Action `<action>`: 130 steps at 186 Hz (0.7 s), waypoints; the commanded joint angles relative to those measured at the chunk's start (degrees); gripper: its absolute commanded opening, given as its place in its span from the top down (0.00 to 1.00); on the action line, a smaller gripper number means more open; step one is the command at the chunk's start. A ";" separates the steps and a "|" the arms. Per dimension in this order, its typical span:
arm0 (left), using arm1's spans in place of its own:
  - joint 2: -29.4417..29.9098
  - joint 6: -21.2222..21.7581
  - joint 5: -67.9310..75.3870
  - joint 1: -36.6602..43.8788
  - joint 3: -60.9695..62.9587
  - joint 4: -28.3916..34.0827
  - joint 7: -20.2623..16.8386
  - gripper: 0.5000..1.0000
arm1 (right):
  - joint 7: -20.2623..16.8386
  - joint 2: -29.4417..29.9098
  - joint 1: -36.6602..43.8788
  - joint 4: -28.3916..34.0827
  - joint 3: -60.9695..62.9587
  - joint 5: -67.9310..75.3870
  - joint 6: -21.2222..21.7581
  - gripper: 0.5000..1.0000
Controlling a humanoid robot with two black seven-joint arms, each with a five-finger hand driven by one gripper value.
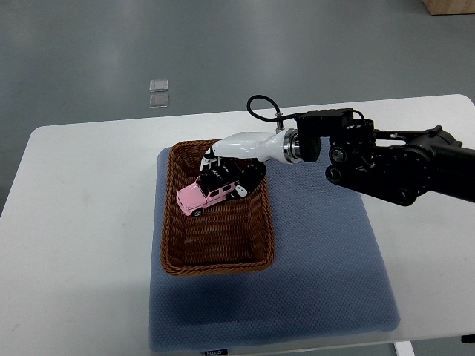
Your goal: Place pink car in brown basket
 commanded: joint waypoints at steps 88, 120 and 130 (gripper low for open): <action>0.00 -0.01 0.00 0.00 -0.08 0.01 0.00 0.00 | 0.10 -5.10 -0.18 -0.44 4.89 1.58 -2.55 0.28; 0.00 -0.01 0.00 0.00 -0.08 0.01 0.00 0.00 | -0.17 -10.28 -4.66 -0.53 12.35 9.75 -2.55 0.28; 0.00 -0.01 0.00 0.00 0.00 0.01 0.00 0.00 | -0.17 -11.69 -6.59 -0.62 14.64 12.39 -2.73 0.28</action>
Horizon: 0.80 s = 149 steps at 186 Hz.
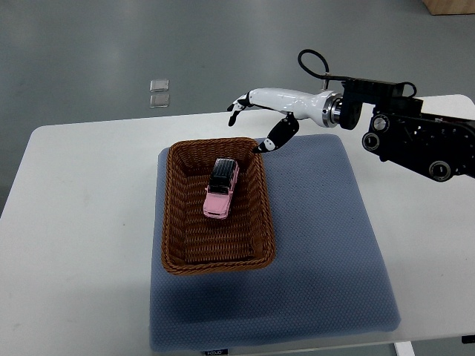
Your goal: Place pink car in brown basket
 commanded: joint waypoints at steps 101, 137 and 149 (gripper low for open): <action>0.00 0.01 0.00 0.00 0.08 0.00 0.00 0.00 | -0.52 -5.45 -21.57 -9.20 20.34 34.65 -9.26 0.28; 0.00 0.01 0.00 0.00 0.08 0.00 0.00 0.00 | -0.44 -6.06 -22.80 -9.55 20.69 49.07 -10.05 0.28; 0.00 0.01 0.00 0.00 0.16 0.00 0.00 0.00 | -0.26 -6.59 -22.98 -9.55 20.78 53.82 -9.96 0.26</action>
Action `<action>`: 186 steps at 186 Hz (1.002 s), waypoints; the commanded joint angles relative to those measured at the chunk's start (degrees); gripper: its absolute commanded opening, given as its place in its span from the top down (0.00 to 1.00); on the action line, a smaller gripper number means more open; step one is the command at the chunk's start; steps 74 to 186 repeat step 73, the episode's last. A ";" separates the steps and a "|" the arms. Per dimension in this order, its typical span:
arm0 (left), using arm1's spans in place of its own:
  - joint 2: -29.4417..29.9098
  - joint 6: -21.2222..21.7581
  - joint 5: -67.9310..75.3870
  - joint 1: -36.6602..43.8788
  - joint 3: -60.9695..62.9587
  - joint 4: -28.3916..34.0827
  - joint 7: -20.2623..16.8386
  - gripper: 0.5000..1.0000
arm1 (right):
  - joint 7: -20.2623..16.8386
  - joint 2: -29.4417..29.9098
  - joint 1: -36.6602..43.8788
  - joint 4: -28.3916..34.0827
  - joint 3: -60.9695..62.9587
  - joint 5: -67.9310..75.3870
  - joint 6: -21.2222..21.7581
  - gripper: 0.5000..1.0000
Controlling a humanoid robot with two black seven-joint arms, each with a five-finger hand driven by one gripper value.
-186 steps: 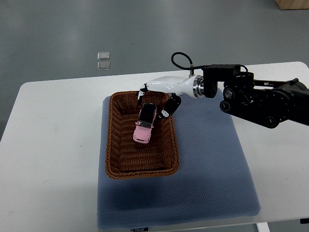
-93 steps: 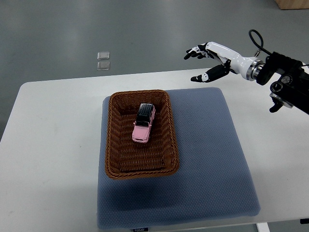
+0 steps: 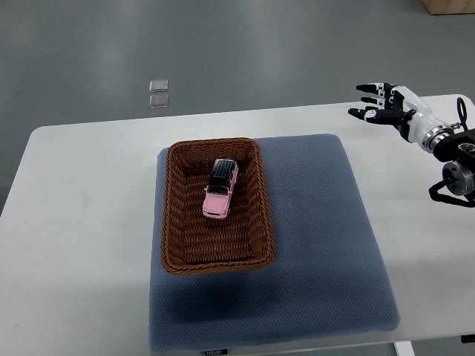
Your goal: Place pink car in brown basket
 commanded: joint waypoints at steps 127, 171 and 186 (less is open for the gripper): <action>0.00 0.01 0.00 0.00 0.00 0.00 0.00 0.00 | 0.62 -0.26 -1.51 -0.11 0.29 10.55 0.25 0.17; 0.00 0.01 0.00 0.00 0.00 0.00 0.00 0.00 | 0.62 -0.26 -1.51 -0.11 0.29 10.55 0.25 0.17; 0.00 0.01 0.00 0.00 0.00 0.00 0.00 0.00 | 0.62 -0.26 -1.51 -0.11 0.29 10.55 0.25 0.17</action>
